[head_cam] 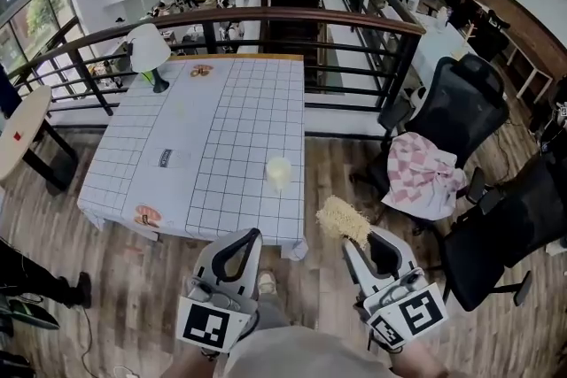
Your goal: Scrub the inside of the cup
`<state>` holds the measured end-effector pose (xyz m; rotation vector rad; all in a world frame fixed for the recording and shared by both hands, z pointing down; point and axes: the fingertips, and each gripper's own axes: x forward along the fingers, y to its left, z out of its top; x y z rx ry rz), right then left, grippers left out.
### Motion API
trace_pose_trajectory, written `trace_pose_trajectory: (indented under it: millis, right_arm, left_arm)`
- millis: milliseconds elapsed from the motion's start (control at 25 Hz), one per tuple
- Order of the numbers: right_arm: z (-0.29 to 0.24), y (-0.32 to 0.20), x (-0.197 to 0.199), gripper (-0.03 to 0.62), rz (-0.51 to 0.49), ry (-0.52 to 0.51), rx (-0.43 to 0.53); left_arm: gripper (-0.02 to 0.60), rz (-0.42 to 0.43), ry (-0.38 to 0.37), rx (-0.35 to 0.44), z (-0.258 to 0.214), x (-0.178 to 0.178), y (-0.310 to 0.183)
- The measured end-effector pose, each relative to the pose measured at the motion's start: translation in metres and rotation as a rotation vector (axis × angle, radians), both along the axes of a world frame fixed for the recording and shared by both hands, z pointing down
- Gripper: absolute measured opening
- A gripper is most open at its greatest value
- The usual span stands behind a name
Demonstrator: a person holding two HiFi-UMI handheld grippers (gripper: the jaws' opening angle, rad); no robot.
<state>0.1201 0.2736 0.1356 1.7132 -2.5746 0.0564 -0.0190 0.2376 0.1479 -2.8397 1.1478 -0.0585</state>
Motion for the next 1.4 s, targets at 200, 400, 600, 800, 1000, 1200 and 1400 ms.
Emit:
trace_pose_trajectory:
  millis: [200,400,600,800,1000,1200,1400]
  right_arm:
    - [-0.021,-0.048,-0.023,0.112,0.003,0.023,-0.004]
    - [-0.009,-0.093,-0.035,0.112,0.029,0.012,0.013]
    - [-0.014,-0.133,-0.047,0.112,0.055,0.024,0.021]
    - [-0.019,-0.158,-0.053,0.112,0.072,0.054,0.027]
    - [-0.018,-0.173,-0.048,0.112,0.083,0.086,0.024]
    - [-0.02,-0.184,-0.046,0.112,0.054,0.101,0.026]
    - [-0.015,-0.192,-0.037,0.112,0.028,0.09,0.012]
  left_arm:
    - [0.014,0.0,-0.019,-0.023,-0.011,-0.018,-0.05]
    - [0.014,0.053,-0.036,0.007,0.0,-0.022,-0.094]
    - [0.014,0.088,-0.024,0.018,-0.007,-0.032,-0.133]
    - [0.014,0.107,-0.014,0.01,-0.007,-0.041,-0.157]
    - [0.014,0.111,-0.015,-0.002,-0.001,-0.042,-0.168]
    - [0.014,0.099,-0.015,-0.015,0.002,-0.037,-0.178]
    - [0.014,0.066,-0.015,-0.021,0.001,-0.028,-0.185]
